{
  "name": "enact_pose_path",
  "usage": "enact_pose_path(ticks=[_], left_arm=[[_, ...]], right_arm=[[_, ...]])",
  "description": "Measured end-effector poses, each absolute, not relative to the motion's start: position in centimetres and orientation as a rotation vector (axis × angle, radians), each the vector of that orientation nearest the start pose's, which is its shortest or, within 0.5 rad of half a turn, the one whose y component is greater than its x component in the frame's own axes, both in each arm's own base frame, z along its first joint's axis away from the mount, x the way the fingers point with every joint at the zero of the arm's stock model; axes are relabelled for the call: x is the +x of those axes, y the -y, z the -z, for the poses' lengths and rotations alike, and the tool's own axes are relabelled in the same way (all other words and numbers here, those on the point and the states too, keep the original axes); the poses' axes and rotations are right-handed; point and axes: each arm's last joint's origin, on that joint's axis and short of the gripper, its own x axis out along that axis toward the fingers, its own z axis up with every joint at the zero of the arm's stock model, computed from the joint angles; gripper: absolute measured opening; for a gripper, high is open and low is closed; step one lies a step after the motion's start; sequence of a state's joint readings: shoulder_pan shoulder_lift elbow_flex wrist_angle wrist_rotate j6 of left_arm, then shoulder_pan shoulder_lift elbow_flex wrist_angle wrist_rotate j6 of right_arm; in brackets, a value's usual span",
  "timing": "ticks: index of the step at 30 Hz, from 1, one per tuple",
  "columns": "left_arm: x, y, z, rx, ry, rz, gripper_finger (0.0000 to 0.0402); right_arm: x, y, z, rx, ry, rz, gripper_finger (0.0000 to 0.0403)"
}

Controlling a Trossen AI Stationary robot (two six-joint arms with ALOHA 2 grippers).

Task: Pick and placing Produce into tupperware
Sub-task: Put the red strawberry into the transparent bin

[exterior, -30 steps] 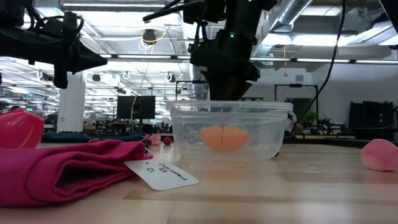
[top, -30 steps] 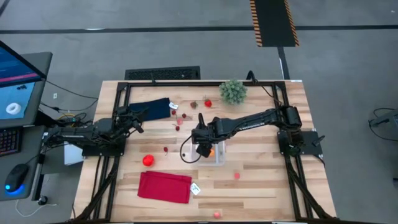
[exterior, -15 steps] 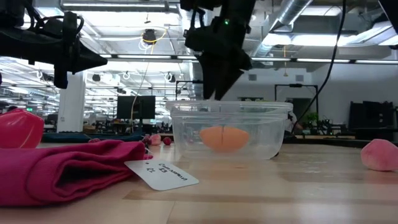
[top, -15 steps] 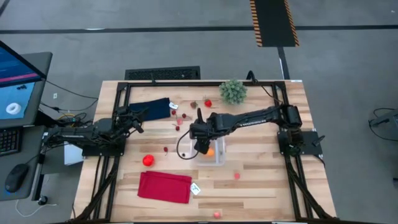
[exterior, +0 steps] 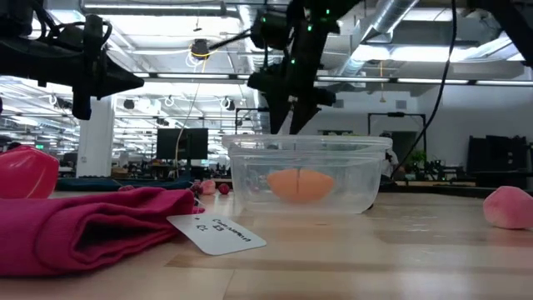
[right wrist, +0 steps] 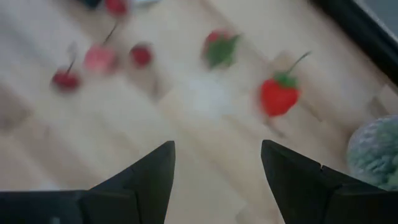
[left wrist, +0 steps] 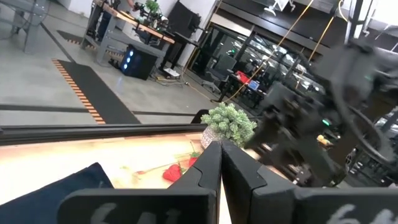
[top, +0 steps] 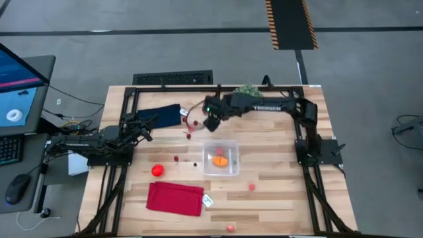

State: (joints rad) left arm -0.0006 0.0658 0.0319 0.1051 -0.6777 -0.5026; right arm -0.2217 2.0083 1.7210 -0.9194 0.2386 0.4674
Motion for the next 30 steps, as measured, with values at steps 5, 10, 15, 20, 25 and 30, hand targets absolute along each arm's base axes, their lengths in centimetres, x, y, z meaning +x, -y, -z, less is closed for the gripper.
enact_pose_path(ticks=[5, 10, 15, 20, 25, 30], left_arm=[[9.4, -1.8, -17.9, -0.507, 0.237, -0.646, 0.0000], [9.4, -1.8, -17.9, -0.507, 0.236, -0.646, 0.0000], [9.4, -1.8, -17.9, -0.507, 0.237, -0.646, 0.0000], [9.4, -1.8, -17.9, -0.506, 0.237, -0.647, 0.0000], [9.3, -1.9, -17.9, -0.506, 0.241, -0.664, 0.0000], [9.3, -1.8, -17.9, -0.506, 0.240, -0.664, 0.0000]], right_arm=[[39.9, 13.8, -24.2, 0.513, -1.047, 0.681, 0.0264], [39.0, 17.2, -24.0, 0.602, -1.020, 0.666, 0.0264], [38.5, 19.3, -24.2, 0.693, -0.963, 0.619, 0.0264], [38.0, 20.3, -24.2, 0.722, -0.954, 0.620, 0.0264], [37.8, 20.7, -24.2, 0.735, -0.949, 0.631, 0.0264], [38.0, 20.3, -24.3, 0.752, -0.952, 0.595, 0.0264]])
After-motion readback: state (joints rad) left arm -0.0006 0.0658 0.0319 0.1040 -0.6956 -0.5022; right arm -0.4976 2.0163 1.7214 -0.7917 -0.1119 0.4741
